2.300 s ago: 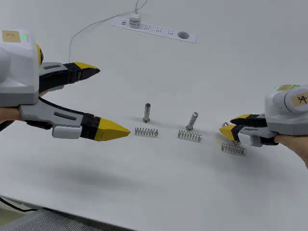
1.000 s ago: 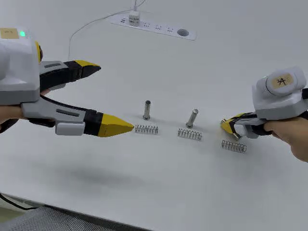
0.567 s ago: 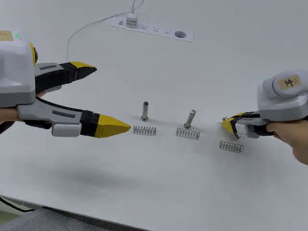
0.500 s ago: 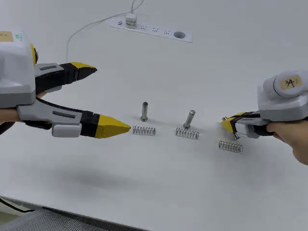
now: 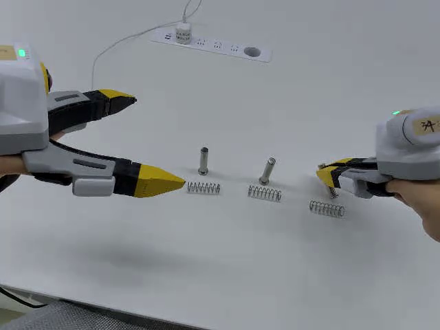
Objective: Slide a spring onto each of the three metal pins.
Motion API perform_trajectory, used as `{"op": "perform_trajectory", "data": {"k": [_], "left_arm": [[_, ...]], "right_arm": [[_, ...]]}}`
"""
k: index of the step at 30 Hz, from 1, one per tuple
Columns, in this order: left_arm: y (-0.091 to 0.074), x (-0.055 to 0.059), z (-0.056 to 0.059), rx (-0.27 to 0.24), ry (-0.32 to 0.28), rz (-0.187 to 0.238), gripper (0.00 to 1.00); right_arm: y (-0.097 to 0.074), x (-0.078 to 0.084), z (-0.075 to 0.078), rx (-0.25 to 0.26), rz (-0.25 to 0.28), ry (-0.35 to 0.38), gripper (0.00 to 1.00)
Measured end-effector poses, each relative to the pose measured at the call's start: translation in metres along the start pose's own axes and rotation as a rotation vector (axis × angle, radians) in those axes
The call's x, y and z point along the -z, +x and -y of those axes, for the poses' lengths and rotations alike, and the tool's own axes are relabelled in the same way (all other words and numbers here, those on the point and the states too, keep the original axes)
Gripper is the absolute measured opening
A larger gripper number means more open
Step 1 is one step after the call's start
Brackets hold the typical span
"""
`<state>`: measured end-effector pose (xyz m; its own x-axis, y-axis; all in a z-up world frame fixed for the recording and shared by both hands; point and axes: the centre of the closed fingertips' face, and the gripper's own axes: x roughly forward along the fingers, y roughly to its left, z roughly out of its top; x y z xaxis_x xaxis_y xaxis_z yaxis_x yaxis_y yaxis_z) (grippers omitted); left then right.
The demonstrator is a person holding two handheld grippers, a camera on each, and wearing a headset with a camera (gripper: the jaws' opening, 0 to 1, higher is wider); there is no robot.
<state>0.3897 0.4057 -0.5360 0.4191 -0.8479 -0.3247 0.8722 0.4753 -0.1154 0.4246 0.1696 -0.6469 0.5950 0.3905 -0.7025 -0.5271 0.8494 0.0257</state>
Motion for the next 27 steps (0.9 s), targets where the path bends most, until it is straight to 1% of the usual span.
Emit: {"op": "perform_trajectory", "data": {"k": [4, 9, 12, 15, 18, 21, 27], "left_arm": [[0.0, 0.0, 0.0, 0.002, -0.001, -0.001, 1.0], [0.0, 0.0, 0.0, 0.003, 0.0, -0.001, 1.0], [0.0, 0.0, 0.0, 0.003, 0.0, -0.001, 1.0], [0.0, 0.0, 0.0, 0.004, 0.001, -0.001, 1.0], [-0.001, 0.0, 0.0, 0.003, 0.001, -0.001, 1.0], [-0.002, 0.001, -0.001, 0.001, 0.0, -0.005, 1.0], [-0.003, 0.002, 0.0, -0.001, 0.001, -0.011, 1.0]], "right_arm": [[-0.002, 0.0, 0.0, -0.003, 0.013, 0.004, 0.07], [-0.007, -0.004, 0.002, -0.001, 0.051, 0.006, 0.07], [-0.009, -0.005, 0.002, 0.0, 0.062, 0.001, 0.07], [-0.011, -0.004, 0.001, -0.001, 0.077, 0.001, 0.07], [-0.014, -0.006, -0.001, -0.008, 0.107, -0.002, 0.07], [-0.014, -0.005, -0.002, -0.007, 0.118, -0.003, 0.07], [-0.016, -0.008, -0.001, -0.009, 0.187, 0.025, 0.07]]}}
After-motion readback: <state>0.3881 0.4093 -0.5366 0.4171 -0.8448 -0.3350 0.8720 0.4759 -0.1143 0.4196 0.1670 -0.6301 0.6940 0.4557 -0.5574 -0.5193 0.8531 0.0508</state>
